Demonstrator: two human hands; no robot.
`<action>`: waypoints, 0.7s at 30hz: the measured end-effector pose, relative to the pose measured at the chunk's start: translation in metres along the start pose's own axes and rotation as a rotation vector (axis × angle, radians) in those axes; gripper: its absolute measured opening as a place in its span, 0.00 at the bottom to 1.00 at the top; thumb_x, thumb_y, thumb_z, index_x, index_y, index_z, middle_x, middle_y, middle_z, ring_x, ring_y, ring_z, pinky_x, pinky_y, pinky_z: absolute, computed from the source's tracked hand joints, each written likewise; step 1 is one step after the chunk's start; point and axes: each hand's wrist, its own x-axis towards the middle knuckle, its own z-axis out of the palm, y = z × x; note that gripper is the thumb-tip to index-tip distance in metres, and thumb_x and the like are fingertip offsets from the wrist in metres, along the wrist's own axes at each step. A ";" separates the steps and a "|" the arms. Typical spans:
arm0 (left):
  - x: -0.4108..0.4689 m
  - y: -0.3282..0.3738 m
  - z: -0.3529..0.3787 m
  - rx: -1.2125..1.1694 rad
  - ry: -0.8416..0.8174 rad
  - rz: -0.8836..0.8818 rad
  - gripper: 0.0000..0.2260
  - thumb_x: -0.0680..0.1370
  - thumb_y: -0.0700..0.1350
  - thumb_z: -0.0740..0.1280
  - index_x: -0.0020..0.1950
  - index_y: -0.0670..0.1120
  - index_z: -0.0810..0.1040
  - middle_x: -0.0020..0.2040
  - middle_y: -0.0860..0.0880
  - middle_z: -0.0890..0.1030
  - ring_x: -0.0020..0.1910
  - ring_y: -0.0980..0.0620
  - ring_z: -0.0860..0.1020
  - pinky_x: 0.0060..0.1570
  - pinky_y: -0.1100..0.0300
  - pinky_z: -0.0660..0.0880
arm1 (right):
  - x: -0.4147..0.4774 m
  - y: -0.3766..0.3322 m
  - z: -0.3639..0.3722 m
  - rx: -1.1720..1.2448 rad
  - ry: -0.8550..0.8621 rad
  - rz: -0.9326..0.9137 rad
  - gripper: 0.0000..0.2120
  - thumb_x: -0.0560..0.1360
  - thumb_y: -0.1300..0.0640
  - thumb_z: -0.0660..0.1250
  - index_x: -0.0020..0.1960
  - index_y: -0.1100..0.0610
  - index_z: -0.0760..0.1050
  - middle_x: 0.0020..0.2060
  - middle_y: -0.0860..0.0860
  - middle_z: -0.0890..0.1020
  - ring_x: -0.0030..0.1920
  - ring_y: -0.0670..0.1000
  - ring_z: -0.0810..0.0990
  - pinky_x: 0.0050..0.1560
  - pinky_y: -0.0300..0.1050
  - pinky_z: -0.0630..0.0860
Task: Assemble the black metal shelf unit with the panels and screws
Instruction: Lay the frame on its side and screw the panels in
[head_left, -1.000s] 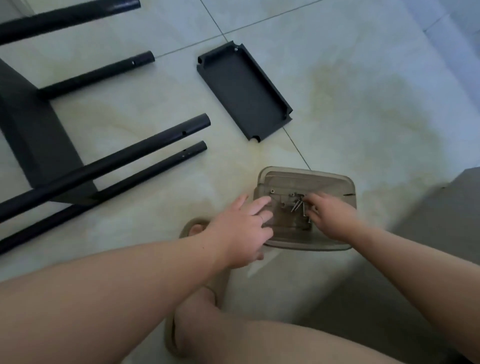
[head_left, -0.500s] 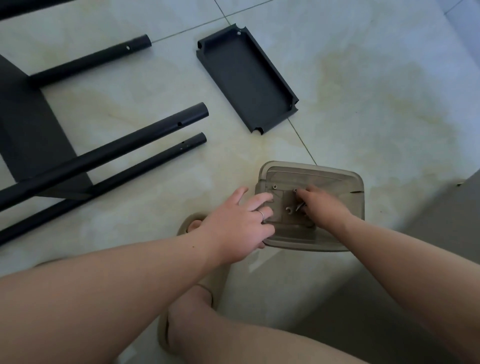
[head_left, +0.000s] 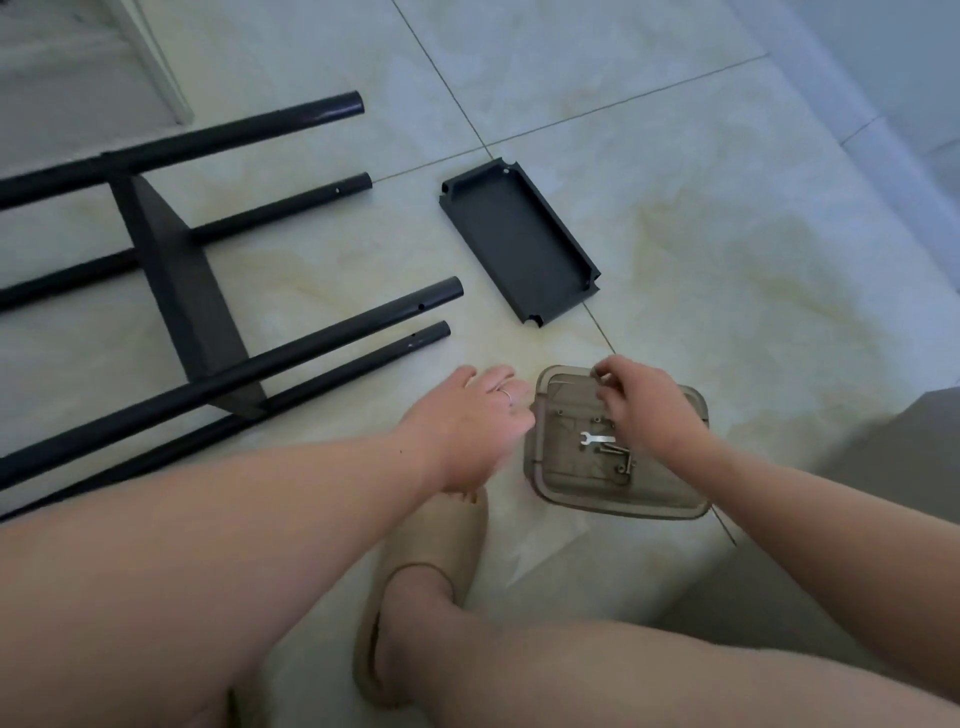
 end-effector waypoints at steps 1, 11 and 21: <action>-0.008 -0.010 -0.010 0.020 0.006 -0.034 0.15 0.81 0.50 0.61 0.66 0.48 0.73 0.77 0.44 0.64 0.77 0.43 0.58 0.70 0.45 0.63 | -0.001 -0.017 -0.008 0.039 0.010 -0.025 0.07 0.81 0.62 0.64 0.58 0.55 0.76 0.44 0.48 0.82 0.42 0.52 0.79 0.45 0.44 0.74; -0.140 -0.124 -0.062 -0.169 0.104 -0.677 0.14 0.81 0.53 0.61 0.66 0.52 0.74 0.71 0.49 0.72 0.70 0.45 0.66 0.65 0.48 0.68 | -0.012 -0.211 -0.021 0.376 -0.149 -0.246 0.08 0.78 0.64 0.65 0.47 0.51 0.73 0.37 0.50 0.86 0.41 0.50 0.83 0.48 0.55 0.80; -0.217 -0.197 0.008 -0.837 0.179 -1.164 0.12 0.82 0.56 0.60 0.51 0.48 0.73 0.49 0.49 0.79 0.50 0.46 0.76 0.49 0.53 0.71 | 0.000 -0.300 0.062 0.635 -0.432 -0.229 0.07 0.77 0.65 0.71 0.53 0.57 0.83 0.40 0.54 0.84 0.42 0.49 0.84 0.52 0.42 0.82</action>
